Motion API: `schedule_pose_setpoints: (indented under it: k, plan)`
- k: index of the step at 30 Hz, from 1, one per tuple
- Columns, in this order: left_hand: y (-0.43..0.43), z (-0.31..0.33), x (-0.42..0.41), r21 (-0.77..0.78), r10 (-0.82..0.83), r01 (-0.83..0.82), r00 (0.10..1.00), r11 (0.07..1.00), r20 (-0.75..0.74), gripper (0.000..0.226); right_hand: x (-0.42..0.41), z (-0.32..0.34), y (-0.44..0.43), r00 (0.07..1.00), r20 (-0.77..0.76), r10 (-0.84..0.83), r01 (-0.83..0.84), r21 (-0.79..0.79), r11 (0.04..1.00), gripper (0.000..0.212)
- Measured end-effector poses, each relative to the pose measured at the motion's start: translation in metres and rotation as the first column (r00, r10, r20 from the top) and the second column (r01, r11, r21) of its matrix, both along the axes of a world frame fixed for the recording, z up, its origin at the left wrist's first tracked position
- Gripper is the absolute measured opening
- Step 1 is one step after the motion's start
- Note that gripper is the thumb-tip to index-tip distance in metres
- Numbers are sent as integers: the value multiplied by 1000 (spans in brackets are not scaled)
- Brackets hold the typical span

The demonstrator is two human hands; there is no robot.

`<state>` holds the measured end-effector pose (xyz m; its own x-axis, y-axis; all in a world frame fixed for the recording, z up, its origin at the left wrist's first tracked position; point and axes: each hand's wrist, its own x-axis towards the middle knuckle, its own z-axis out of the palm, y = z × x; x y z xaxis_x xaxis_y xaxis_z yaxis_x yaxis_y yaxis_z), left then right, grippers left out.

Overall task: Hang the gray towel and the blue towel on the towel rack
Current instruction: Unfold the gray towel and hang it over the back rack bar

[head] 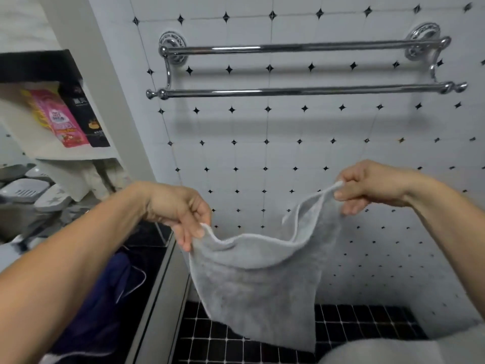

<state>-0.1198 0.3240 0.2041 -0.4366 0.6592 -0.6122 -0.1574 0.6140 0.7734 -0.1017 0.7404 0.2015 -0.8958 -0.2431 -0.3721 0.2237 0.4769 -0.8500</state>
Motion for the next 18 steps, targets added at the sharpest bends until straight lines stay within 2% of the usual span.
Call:
schedule_pose_setpoints:
  k: [1,2,3,4,5,6,7,8,9,10,11,12,13,14,15,16,17,18]
  plan:
    - [-1,-3,-3,94,83,-83,997,992,0,11,7,0,0,986,98,137,-135,-25,991,15]
    - [-1,-6,-6,223,262,-249,965,943,-30,11,11,0,0,969,140,201,-193,-66,979,14]
    - [-1,-9,-11,365,486,-432,872,824,-65,11,12,-1,0,978,122,172,-159,-110,981,15]
    - [-2,-13,-15,474,679,-566,728,674,-97,11,9,-2,-1,998,47,51,-45,-136,990,16]
    - [-4,-16,-19,530,792,-633,596,564,-131,12,4,-4,0,988,-66,-140,129,-153,980,18]
    - [-6,-18,-22,530,826,-654,531,540,-188,11,0,-5,1,928,-170,-330,296,-198,934,20]
    - [-7,-20,-22,475,795,-646,553,598,-249,10,-1,-4,1,866,-229,-446,390,-252,886,22]
    - [-7,-20,-19,400,722,-606,626,688,-294,8,2,-3,1,862,-239,-448,394,-243,887,21]
    - [-8,-18,-16,376,673,-563,671,736,-312,8,5,-5,1,919,-204,-338,305,-179,936,18]
    - [-8,-15,-15,436,689,-547,657,715,-307,10,13,-5,2,980,-113,-163,149,-128,981,15]
    - [-8,-10,-16,566,764,-550,594,613,-251,14,21,-4,4,1000,-11,-11,9,-150,989,14]
    - [-9,-3,-16,692,842,-559,523,456,-131,18,26,-2,6,996,50,78,-65,-224,972,15]
    - [-12,-1,-18,761,871,-565,492,320,-1,21,27,1,8,995,45,91,-74,-294,953,18]
    - [-13,0,-18,775,859,-570,507,275,67,22,22,2,8,1000,-13,12,-16,-338,941,23]
    - [-12,-2,-16,743,832,-577,553,340,49,22,16,1,8,985,-93,-147,110,-325,939,30]
    - [-11,-5,-12,648,772,-557,631,519,-75,19,11,1,8,934,-178,-309,253,-281,926,33]
    - [-9,-8,-6,508,673,-501,701,700,-236,14,9,-1,6,883,-248,-398,346,-230,910,30]
    - [-7,-8,-3,414,603,-460,720,785,-344,8,8,-3,3,872,-263,-412,372,-190,908,24]
